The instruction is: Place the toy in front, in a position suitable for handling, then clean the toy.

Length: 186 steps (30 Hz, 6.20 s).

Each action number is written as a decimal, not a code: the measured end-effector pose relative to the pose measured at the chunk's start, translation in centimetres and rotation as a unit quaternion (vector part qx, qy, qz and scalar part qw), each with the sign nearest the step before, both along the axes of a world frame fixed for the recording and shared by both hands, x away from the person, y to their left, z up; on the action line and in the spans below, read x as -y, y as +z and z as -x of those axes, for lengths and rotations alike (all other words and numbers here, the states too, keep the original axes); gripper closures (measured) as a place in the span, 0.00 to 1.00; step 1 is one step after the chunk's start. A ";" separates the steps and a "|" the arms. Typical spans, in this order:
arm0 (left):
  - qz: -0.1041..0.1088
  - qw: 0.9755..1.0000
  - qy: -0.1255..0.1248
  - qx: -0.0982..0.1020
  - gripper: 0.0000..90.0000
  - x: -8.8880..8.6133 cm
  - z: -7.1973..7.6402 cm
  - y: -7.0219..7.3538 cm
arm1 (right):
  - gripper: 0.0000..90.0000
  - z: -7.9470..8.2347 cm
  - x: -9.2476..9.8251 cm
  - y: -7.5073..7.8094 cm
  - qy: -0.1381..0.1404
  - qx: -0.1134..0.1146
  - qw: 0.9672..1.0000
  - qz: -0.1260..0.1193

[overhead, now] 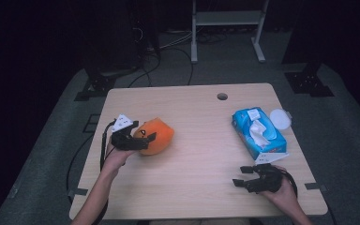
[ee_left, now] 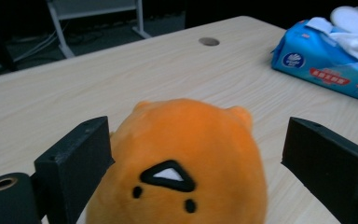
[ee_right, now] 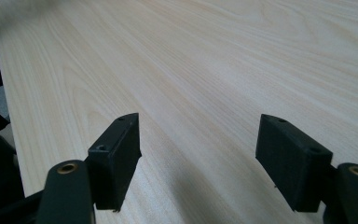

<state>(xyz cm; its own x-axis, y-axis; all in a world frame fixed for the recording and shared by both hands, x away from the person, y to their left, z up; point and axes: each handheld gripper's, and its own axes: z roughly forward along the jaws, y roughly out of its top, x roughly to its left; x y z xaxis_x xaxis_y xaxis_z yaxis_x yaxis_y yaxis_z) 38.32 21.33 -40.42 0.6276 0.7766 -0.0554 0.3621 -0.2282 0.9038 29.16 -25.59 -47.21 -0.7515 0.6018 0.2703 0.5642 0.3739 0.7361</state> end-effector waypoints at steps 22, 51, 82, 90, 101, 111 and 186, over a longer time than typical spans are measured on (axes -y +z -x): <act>-0.003 0.999 0.000 -0.053 0.13 0.1 -1.3 -3.1 | 0.33 0.1 0.0 0.1 0.000 0.004 1.000 0.002; -0.006 0.998 -0.011 -0.059 0.33 -0.5 -1.5 -2.6 | 0.33 0.3 0.2 0.3 -0.003 0.013 1.000 0.000; 0.053 0.988 -0.144 0.014 0.47 5.8 2.2 3.9 | 0.33 0.1 1.5 0.7 -0.028 0.024 0.999 -0.017; 0.043 0.981 -0.189 0.008 0.47 9.2 3.3 3.1 | 0.33 0.1 2.1 0.8 -0.038 0.029 0.999 -0.020; 0.007 0.970 -0.242 -0.004 0.47 12.1 5.1 0.2 | 0.33 0.1 2.6 0.9 -0.047 0.029 0.998 -0.024; 0.020 0.962 -0.273 -0.015 0.44 12.5 6.0 -3.4 | 0.34 -0.1 2.6 0.9 -0.052 0.036 0.998 -0.025; 0.026 0.959 -0.282 -0.007 0.21 12.3 6.3 -5.0 | 0.96 2.2 -4.6 11.9 0.074 0.113 0.991 -0.009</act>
<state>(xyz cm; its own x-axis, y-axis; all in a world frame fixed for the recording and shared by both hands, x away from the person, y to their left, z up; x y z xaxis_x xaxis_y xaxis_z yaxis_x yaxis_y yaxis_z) 31.98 9.07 -45.37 0.9456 0.3103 -0.0973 0.2076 -0.3459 0.9150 26.94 -21.00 -35.36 -0.8733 0.4780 0.0940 0.3238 0.4255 0.8450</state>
